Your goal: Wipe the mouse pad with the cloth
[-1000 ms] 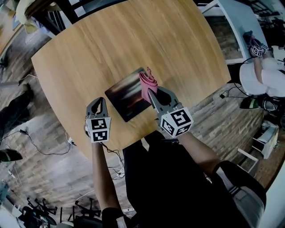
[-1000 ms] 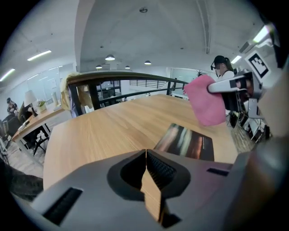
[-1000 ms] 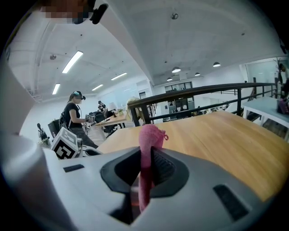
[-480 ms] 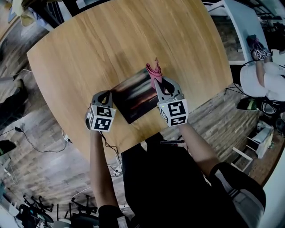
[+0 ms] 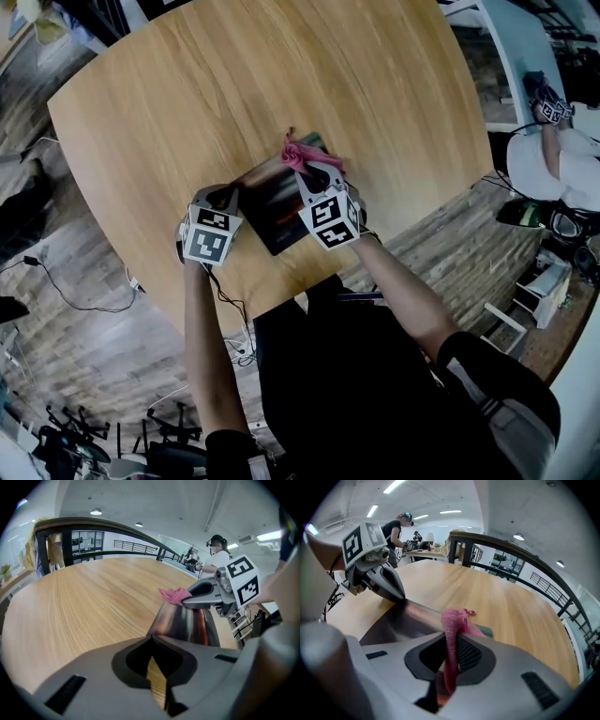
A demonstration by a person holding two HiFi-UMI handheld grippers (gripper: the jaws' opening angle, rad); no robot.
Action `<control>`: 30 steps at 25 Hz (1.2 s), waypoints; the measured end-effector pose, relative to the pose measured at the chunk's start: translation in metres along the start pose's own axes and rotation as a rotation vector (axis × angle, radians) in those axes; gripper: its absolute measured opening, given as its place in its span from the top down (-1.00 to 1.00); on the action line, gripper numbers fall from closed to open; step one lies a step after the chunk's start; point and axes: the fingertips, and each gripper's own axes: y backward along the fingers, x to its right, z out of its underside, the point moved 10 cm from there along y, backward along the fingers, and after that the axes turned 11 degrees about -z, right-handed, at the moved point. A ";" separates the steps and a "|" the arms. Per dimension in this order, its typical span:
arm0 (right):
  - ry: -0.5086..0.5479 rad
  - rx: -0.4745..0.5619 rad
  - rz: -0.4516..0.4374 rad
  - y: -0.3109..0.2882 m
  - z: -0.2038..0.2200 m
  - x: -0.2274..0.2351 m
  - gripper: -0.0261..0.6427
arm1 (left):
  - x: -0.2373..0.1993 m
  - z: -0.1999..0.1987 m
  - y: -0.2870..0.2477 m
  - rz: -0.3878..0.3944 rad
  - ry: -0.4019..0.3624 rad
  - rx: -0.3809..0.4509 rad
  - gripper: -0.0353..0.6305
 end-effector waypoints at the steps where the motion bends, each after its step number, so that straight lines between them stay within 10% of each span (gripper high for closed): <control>1: 0.002 -0.009 -0.002 -0.003 0.000 -0.002 0.76 | -0.002 0.000 0.000 0.018 0.020 -0.002 0.82; 30: 0.264 0.008 -0.140 -0.030 -0.020 -0.064 0.76 | -0.005 0.003 -0.001 0.032 0.038 0.027 0.82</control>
